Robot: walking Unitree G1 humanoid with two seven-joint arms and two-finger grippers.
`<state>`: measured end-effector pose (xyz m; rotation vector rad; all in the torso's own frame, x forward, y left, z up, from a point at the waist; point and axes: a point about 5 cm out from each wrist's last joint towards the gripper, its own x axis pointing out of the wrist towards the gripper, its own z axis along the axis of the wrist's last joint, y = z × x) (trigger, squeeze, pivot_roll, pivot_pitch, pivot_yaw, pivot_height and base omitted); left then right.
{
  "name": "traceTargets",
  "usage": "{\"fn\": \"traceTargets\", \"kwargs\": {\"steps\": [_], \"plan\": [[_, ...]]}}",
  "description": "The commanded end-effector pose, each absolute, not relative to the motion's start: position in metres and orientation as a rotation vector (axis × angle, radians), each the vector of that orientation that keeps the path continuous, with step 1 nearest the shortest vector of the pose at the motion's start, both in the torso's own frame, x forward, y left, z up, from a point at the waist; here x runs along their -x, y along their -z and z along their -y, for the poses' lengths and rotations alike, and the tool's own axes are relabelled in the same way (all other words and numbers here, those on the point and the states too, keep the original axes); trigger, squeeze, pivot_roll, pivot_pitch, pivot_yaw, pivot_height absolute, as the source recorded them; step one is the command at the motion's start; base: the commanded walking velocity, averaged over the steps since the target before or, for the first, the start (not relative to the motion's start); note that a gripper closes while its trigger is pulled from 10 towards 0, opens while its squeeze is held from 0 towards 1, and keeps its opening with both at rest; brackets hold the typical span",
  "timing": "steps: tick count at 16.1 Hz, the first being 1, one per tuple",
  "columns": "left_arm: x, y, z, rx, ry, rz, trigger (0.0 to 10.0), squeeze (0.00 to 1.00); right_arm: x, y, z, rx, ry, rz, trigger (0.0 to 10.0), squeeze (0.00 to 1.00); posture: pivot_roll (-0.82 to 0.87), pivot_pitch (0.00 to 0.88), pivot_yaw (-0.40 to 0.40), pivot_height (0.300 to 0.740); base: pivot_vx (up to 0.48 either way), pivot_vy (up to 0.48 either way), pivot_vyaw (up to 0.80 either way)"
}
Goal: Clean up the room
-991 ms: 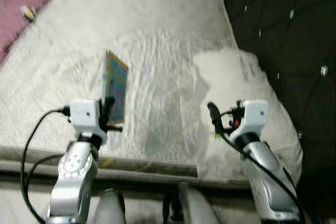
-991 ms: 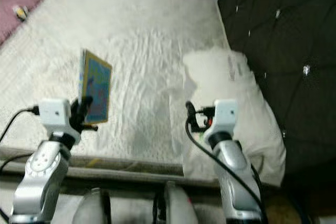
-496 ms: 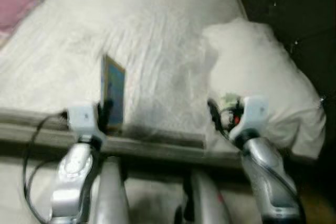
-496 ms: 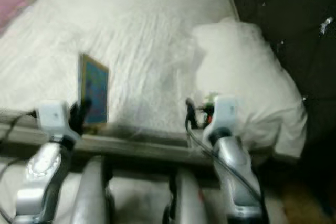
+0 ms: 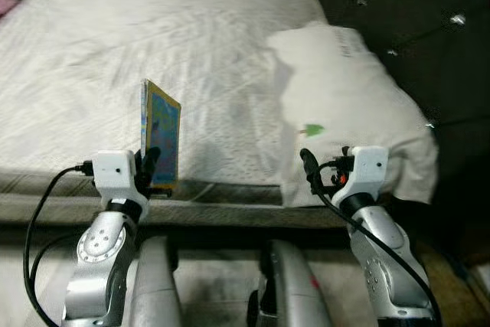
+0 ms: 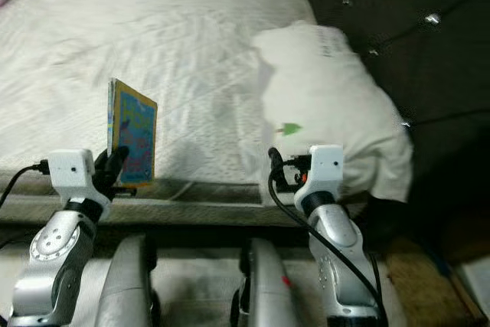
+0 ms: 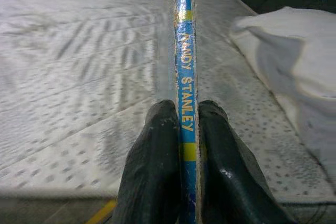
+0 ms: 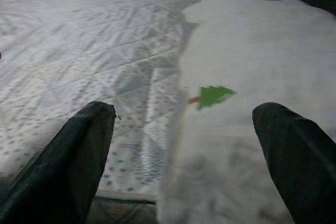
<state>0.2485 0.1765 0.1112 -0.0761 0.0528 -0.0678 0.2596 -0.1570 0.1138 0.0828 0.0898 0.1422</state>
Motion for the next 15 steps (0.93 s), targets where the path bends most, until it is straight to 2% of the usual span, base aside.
{"fn": "traceTargets", "kwargs": {"steps": [1,9,13,15], "plan": [[-0.251,-0.126,-0.171,0.077,0.100,0.023,10.0,0.00,-0.261,-0.114,0.161,-0.081,-0.128,-0.095,10.0,0.00,-0.01,0.101,-0.106,0.599,0.379,0.000,0.00],[-0.252,-0.125,-0.167,0.088,0.120,0.015,10.0,0.00,-0.260,-0.115,0.163,-0.071,-0.123,-0.095,10.0,0.00,-0.02,0.103,-0.105,0.599,0.391,0.000,0.00],[-0.252,-0.121,-0.162,0.106,0.159,-0.018,10.0,0.00,-0.258,-0.114,0.163,-0.069,-0.120,-0.096,10.0,0.00,-0.02,0.099,-0.104,0.599,0.000,0.000,0.00],[-0.256,-0.111,-0.155,0.150,0.193,-0.105,10.0,0.00,-0.255,-0.112,0.163,-0.076,-0.118,-0.116,10.0,0.00,-0.03,0.101,-0.106,0.599,0.000,0.000,-0.60]]}}
